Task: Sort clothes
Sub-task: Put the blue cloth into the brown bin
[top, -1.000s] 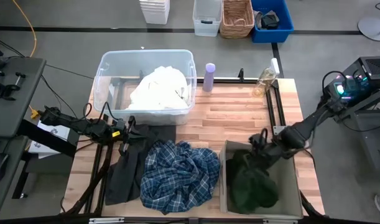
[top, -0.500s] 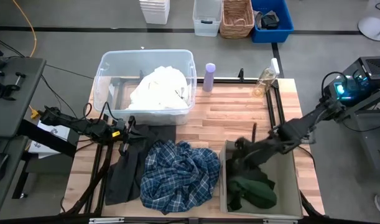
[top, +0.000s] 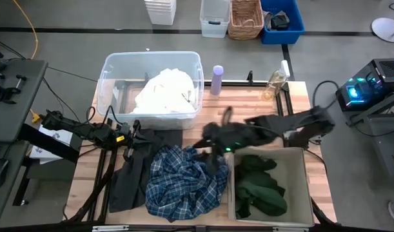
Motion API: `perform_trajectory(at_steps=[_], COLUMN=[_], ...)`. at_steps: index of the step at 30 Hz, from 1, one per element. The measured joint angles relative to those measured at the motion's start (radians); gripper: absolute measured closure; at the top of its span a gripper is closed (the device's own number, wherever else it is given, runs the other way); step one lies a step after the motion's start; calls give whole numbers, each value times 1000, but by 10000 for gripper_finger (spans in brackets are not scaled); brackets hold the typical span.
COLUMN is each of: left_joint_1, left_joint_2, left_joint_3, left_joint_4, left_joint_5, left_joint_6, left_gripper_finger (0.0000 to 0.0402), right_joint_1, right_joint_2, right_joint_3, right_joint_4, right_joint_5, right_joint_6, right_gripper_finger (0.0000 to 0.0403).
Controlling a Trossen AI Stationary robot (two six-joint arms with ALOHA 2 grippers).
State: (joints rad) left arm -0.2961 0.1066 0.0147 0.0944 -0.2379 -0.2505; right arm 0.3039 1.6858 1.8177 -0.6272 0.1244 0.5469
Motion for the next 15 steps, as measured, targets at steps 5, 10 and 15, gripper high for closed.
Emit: perform_trajectory(at_steps=[5,10,15], left_joint_1=[0,0,0], left_joint_2=[0,0,0], left_joint_3=[0,0,0], left_joint_4=[0,0,0], left_joint_5=[0,0,0], left_joint_6=[0,0,0], left_gripper_finger=[401,401,401], right_joint_1=[-72,-87,-74], right_joint_2=[163,306,438], right_joint_3=[200,336,411], right_joint_4=[-133,-239,-383], right_joint_5=[-205,-250,-251], right_joint_6=[-145,-317,-556], right_gripper_finger=[147,103,76])
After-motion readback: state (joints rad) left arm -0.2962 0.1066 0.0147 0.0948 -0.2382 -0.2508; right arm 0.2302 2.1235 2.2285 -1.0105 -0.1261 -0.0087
